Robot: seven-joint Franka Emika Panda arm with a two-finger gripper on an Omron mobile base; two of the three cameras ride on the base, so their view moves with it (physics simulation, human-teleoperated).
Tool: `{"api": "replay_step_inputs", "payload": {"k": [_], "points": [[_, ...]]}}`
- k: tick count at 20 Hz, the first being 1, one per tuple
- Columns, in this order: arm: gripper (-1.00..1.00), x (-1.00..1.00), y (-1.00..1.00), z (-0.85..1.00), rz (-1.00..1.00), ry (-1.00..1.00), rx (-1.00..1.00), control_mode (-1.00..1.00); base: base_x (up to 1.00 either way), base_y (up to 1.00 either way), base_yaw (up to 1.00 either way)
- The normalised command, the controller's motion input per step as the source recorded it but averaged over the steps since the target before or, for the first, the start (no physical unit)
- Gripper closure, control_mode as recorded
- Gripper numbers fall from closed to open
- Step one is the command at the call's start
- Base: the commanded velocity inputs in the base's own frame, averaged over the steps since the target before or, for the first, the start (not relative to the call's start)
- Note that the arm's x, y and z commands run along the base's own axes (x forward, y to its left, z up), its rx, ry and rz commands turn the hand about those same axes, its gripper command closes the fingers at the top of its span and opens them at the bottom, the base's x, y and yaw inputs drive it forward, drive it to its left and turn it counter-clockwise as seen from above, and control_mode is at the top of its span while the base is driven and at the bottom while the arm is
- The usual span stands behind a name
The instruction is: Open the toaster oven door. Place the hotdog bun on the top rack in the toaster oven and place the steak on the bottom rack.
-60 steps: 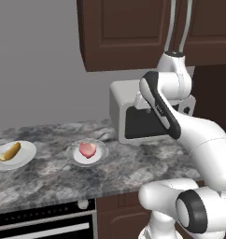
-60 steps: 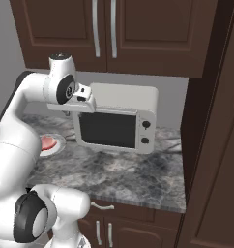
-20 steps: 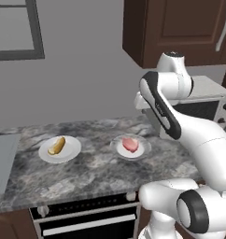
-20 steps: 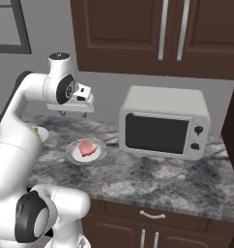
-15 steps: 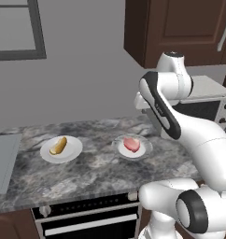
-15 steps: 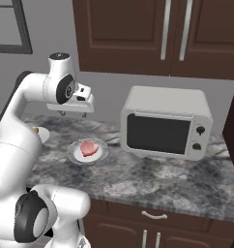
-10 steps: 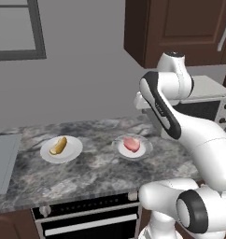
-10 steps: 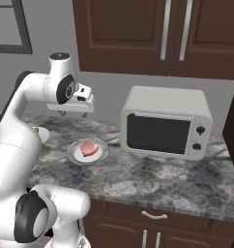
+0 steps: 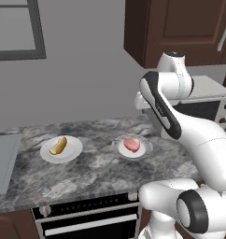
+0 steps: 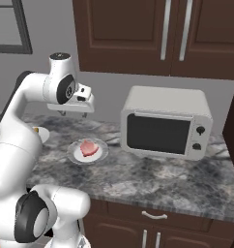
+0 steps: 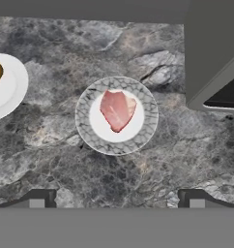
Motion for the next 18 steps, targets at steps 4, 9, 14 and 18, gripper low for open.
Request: {"api": "replay_step_inputs", "payload": {"k": [4,9,14,18], "points": [[-1.00,0.00,0.00,0.00,0.00,0.00,0.00,-1.00,0.00,0.00,0.00],[-1.00,0.00,0.00,0.00,0.00,0.00,0.00,-1.00,0.00,0.00,0.00],[-1.00,-0.04,0.00,-0.01,0.00,0.00,0.00,-1.00,0.00,0.00,0.00],[-1.00,-0.19,-0.11,-0.02,0.00,-0.03,0.02,-1.00,0.00,0.00,0.00]]}}
